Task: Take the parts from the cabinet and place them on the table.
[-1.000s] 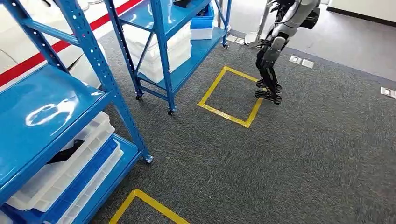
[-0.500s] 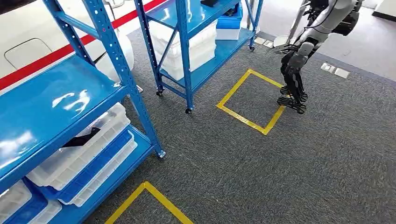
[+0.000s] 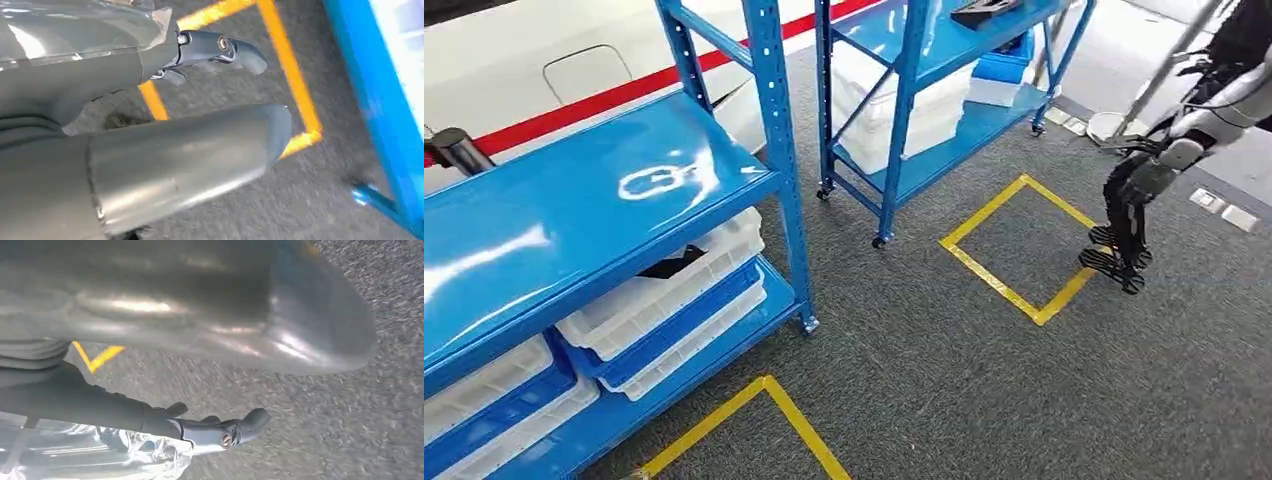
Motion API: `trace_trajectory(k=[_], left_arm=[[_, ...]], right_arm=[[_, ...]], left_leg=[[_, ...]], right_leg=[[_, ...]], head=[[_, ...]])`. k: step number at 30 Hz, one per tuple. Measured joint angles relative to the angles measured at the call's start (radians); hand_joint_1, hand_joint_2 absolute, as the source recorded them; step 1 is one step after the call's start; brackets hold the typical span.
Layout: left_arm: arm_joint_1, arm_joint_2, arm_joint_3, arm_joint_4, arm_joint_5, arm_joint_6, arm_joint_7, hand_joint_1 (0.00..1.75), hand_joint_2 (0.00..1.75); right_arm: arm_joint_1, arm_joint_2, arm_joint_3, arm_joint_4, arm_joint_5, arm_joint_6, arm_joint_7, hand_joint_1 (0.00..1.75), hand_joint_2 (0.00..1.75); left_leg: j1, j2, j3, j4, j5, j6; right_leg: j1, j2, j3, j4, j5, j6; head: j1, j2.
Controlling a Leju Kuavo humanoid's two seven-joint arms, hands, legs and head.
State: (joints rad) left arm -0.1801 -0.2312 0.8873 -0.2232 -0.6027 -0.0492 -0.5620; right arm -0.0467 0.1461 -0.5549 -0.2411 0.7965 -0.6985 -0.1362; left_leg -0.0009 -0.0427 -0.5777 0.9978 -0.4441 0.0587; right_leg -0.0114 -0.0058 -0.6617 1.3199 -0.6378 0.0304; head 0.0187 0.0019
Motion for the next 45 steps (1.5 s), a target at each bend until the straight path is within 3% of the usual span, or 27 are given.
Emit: trace_trajectory(k=[3,4,6,8,9,10,12,14,15,16,18,19,20,24,25,27,29,31,33,34,35,36,39,40,41,42,45], left_arm=[[0.027,-0.005,-0.001,0.004,0.0,0.008,0.016,0.0,0.0],[0.032,-0.005,-0.002,0.004,0.001,-0.008,0.025,0.0,0.0],[0.044,-0.007,-0.007,0.007,-0.014,-0.057,0.042,0.0,0.0],[0.065,-0.011,-0.032,0.013,-0.059,-0.098,0.051,0.0,0.0],[0.075,-0.015,-0.044,0.014,-0.08,-0.108,0.04,0.0,0.0],[0.081,-0.024,-0.058,0.016,-0.113,-0.102,0.028,0.0,0.0],[0.078,-0.041,-0.108,0.018,-0.169,-0.112,-0.044,0.0,0.0],[0.063,-0.05,-0.15,0.018,-0.176,-0.121,-0.103,0.0,0.0],[0.059,-0.054,-0.158,0.017,-0.177,-0.101,-0.112,0.0,0.0],[0.057,-0.055,-0.171,0.016,-0.183,-0.06,-0.118,0.0,0.0],[0.055,-0.056,-0.187,0.011,-0.184,-0.022,-0.123,0.0,0.0],[0.052,-0.056,-0.193,0.008,-0.185,-0.019,-0.124,0.0,0.0],[0.045,-0.056,-0.199,0.006,-0.185,-0.018,-0.124,0.0,0.0],[0.041,-0.058,-0.207,0.004,-0.187,-0.013,-0.127,0.0,0.0],[0.043,-0.06,-0.21,0.003,-0.188,0.0,-0.126,0.0,0.0],[0.029,-0.06,-0.214,0.002,-0.158,0.027,-0.114,0.0,0.0],[0.018,-0.057,-0.198,0.002,-0.112,0.01,-0.091,0.0,0.0],[0.016,-0.047,-0.187,0.0,-0.095,0.032,-0.073,0.0,0.0],[0.013,-0.042,-0.172,-0.002,-0.076,0.052,-0.066,0.0,0.0],[0.01,-0.04,-0.166,-0.003,-0.071,0.056,-0.066,0.0,1.75],[0.005,-0.038,-0.163,-0.005,-0.068,0.061,-0.066,0.0,1.75],[0.001,-0.037,-0.159,-0.006,-0.063,0.062,-0.067,0.0,1.75],[-0.003,-0.034,-0.145,-0.009,-0.051,0.074,-0.069,0.0,1.75],[-0.005,-0.034,-0.144,-0.01,-0.047,0.08,-0.066,0.0,1.75],[-0.009,-0.034,-0.143,-0.012,-0.042,0.086,-0.063,0.0,1.75],[-0.016,-0.034,-0.14,-0.012,-0.032,0.09,-0.056,0.0,1.75],[-0.021,-0.033,-0.125,-0.012,-0.016,0.093,-0.044,0.0,1.75]], right_arm=[[0.001,0.0,-0.046,-0.004,0.013,0.0,-0.002,0.0,0.0],[0.003,0.002,-0.056,-0.004,0.024,0.0,-0.005,0.0,0.0],[0.0,0.006,-0.073,-0.003,0.036,0.0,-0.027,0.0,0.0],[-0.005,0.015,-0.094,-0.003,0.03,0.0,-0.058,0.0,0.0],[-0.005,0.019,-0.098,-0.003,0.034,0.0,-0.071,0.0,0.0],[-0.007,0.021,-0.102,-0.003,0.042,0.0,-0.077,0.0,0.0],[-0.013,0.023,-0.109,0.0,0.066,0.0,-0.069,0.0,0.0],[-0.02,0.021,-0.118,0.001,0.067,0.0,-0.048,0.0,0.0],[-0.023,0.021,-0.123,0.002,0.065,0.0,-0.038,0.0,0.0],[-0.028,0.021,-0.127,0.004,0.071,0.0,-0.027,0.0,0.0],[-0.033,0.022,-0.13,0.005,0.078,0.0,-0.02,0.0,0.0],[-0.033,0.025,-0.133,0.005,0.079,0.0,-0.019,0.0,0.0],[-0.033,0.028,-0.134,0.007,0.081,0.0,-0.019,0.0,0.0],[-0.037,0.032,-0.136,0.008,0.081,0.0,-0.018,0.0,0.0],[-0.037,0.031,-0.136,0.009,0.082,0.0,-0.018,0.0,0.0],[-0.039,0.032,-0.136,0.01,0.094,0.003,-0.013,0.0,0.0],[-0.04,0.032,-0.136,0.013,0.112,0.01,0.001,0.0,0.0],[-0.046,0.033,-0.134,0.014,0.12,0.021,0.008,0.0,0.0],[-0.058,0.034,-0.133,0.014,0.125,0.026,0.008,0.0,0.0],[-0.064,0.034,-0.133,0.014,0.128,0.029,0.008,0.0,0.0],[-0.068,0.036,-0.133,0.016,0.128,0.029,0.011,0.0,0.0],[-0.074,0.037,-0.133,0.016,0.127,0.029,0.017,0.0,0.0],[-0.086,0.037,-0.134,0.016,0.118,0.029,0.04,0.0,0.0],[-0.085,0.038,-0.134,0.016,0.118,0.03,0.043,0.0,0.0],[-0.085,0.036,-0.134,0.016,0.114,0.03,0.043,0.0,0.0],[-0.084,0.036,-0.135,0.016,0.113,0.03,0.043,0.0,0.0],[-0.079,0.033,-0.135,0.016,0.112,0.031,0.041,0.0,0.0]], left_leg=[[0.008,-0.045,0.003,0.007,-0.003,-0.01],[0.008,-0.057,-0.004,0.013,-0.006,-0.018],[0.002,-0.073,-0.012,0.022,-0.012,-0.031],[0.006,-0.087,-0.014,0.016,-0.007,-0.041],[0.01,-0.097,-0.016,0.02,-0.008,-0.043],[0.009,-0.065,-0.02,0.032,-0.018,-0.045],[0.007,0.014,-0.083,0.156,-0.094,-0.054],[0.011,0.033,-0.163,0.308,-0.153,-0.059],[0.012,0.037,-0.176,0.332,-0.152,-0.06],[0.012,0.041,-0.162,0.305,-0.123,-0.058],[0.01,0.057,-0.072,0.141,-0.039,-0.046],[0.004,0.093,-0.027,0.063,-0.011,-0.033],[-0.009,0.138,-0.012,0.032,-0.025,-0.026],[-0.015,0.087,-0.014,0.015,-0.016,-0.015],[0.0,0.077,0.001,0.001,-0.004,-0.012],[0.001,0.053,0.0,-0.006,0.003,-0.002],[0.002,0.02,-0.001,-0.005,0.003,-0.002],[0.003,-0.006,0.001,-0.004,0.003,-0.003],[0.006,-0.034,0.004,0.0,0.001,-0.009],[0.007,-0.046,0.003,0.005,-0.001,-0.015],[0.002,-0.056,-0.004,0.015,-0.005,-0.024],[0.001,-0.067,-0.009,0.02,-0.009,-0.031],[0.008,-0.082,-0.016,0.014,-0.002,-0.044],[0.011,-0.067,-0.017,0.022,-0.009,-0.047],[0.006,-0.011,-0.03,0.054,-0.031,-0.051],[0.008,0.017,-0.062,0.119,-0.07,-0.056],[0.013,0.035,-0.172,0.331,-0.15,-0.064]], right_leg=[[-0.015,0.021,0.092,-0.224,0.111,0.044],[-0.027,0.082,0.12,-0.299,0.135,0.053],[-0.018,0.071,0.119,-0.303,0.134,0.024],[-0.013,0.057,0.126,-0.302,0.137,0.009],[-0.027,0.045,0.127,-0.306,0.141,0.0],[-0.023,0.036,0.129,-0.307,0.142,-0.003],[-0.018,0.009,0.128,-0.307,0.139,-0.015],[-0.011,-0.026,0.127,-0.306,0.136,-0.019],[-0.01,-0.038,0.127,-0.306,0.135,-0.02],[-0.009,-0.051,0.129,-0.306,0.133,-0.022],[-0.007,-0.071,0.136,-0.306,0.13,-0.024],[-0.006,-0.077,0.14,-0.307,0.128,-0.021],[0.002,-0.086,0.142,-0.306,0.123,-0.014],[0.007,-0.128,0.158,-0.319,0.12,0.005],[0.003,-0.097,0.149,-0.305,0.111,0.01],[-0.001,-0.02,0.103,-0.195,0.055,-0.002],[-0.002,-0.002,0.019,-0.032,-0.002,-0.004],[-0.004,-0.001,0.001,-0.016,0.013,0.011],[-0.013,0.007,0.064,-0.172,0.094,0.04],[-0.022,0.037,0.103,-0.266,0.134,0.053],[-0.025,0.074,0.112,-0.303,0.139,0.051],[-0.019,0.058,0.11,-0.305,0.142,0.029],[-0.015,0.04,0.117,-0.304,0.147,0.007],[-0.025,0.03,0.119,-0.307,0.15,-0.001],[-0.021,0.023,0.121,-0.308,0.148,-0.008],[-0.019,0.012,0.121,-0.308,0.147,-0.017],[-0.012,-0.023,0.12,-0.308,0.143,-0.023]], head=[[0.0,0.0],[0.003,0.0],[0.001,0.0],[0.0,0.0],[0.001,0.0],[0.001,0.0],[-0.013,0.0],[-0.012,0.0],[-0.012,0.0],[-0.012,0.0],[-0.012,0.0],[-0.013,0.0],[-0.011,0.0],[-0.012,0.0],[-0.011,0.0],[-0.009,0.0],[-0.006,0.0],[-0.006,0.0],[-0.006,0.0],[-0.006,0.0],[-0.004,0.0],[-0.005,0.0],[-0.006,0.0],[-0.005,0.0],[-0.008,0.0],[-0.013,0.0],[-0.013,0.0]])
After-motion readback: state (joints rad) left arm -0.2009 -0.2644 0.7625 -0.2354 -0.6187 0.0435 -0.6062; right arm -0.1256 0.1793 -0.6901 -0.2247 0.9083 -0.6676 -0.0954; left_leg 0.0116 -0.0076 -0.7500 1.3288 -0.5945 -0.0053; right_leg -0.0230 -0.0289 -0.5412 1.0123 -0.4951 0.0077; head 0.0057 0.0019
